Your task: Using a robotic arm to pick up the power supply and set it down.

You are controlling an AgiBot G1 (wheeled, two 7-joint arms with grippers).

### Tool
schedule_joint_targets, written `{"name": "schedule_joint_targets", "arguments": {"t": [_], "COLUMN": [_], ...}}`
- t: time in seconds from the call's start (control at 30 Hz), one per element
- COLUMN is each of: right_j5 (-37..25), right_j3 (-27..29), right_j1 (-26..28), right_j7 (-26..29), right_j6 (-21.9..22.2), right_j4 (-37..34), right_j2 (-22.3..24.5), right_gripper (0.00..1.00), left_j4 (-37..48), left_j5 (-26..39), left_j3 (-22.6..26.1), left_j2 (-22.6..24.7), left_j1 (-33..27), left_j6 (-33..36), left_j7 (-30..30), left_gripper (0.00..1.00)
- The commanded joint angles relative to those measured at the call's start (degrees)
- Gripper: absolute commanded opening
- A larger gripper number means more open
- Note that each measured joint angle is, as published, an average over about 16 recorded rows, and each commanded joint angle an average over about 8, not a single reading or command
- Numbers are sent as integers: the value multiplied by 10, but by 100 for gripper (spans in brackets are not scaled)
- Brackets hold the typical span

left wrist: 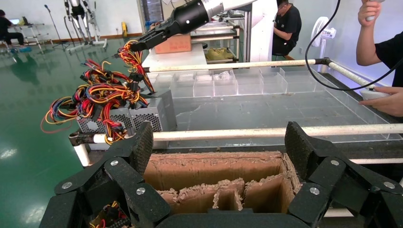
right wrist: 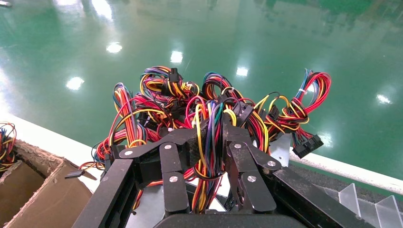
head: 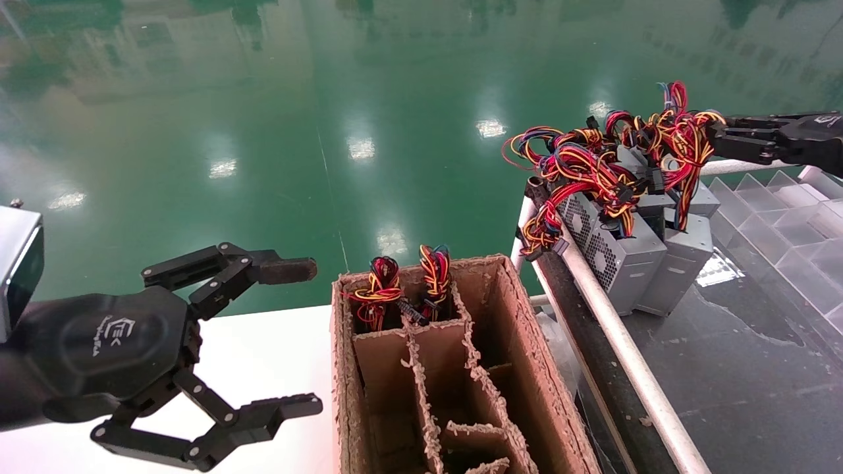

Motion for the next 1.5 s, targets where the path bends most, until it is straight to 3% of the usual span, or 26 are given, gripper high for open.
{"name": "schedule_joint_targets", "arguments": {"t": [0.03, 0.57, 0.9, 1.5], "right_j5": [1, -1, 26, 95], "right_j3": [0, 0, 18, 79], "right_j1": [-1, 6, 13, -126], "right_j7": [2, 8, 4, 33], "right_j6": [1, -19, -57, -84], "right_j4": [0, 6, 17, 217], "right_j2": [0, 10, 35, 59], "right_gripper": [100, 100, 100, 100], "left_j4": [0, 0, 0, 0], "left_j5": [0, 0, 0, 0], "left_j3": [0, 0, 0, 0], "left_j2": [0, 0, 0, 0], "left_j1": [0, 0, 0, 0], "left_j6": [0, 0, 0, 0], "left_j7": [0, 0, 0, 0], "left_gripper": [100, 100, 100, 100]}}
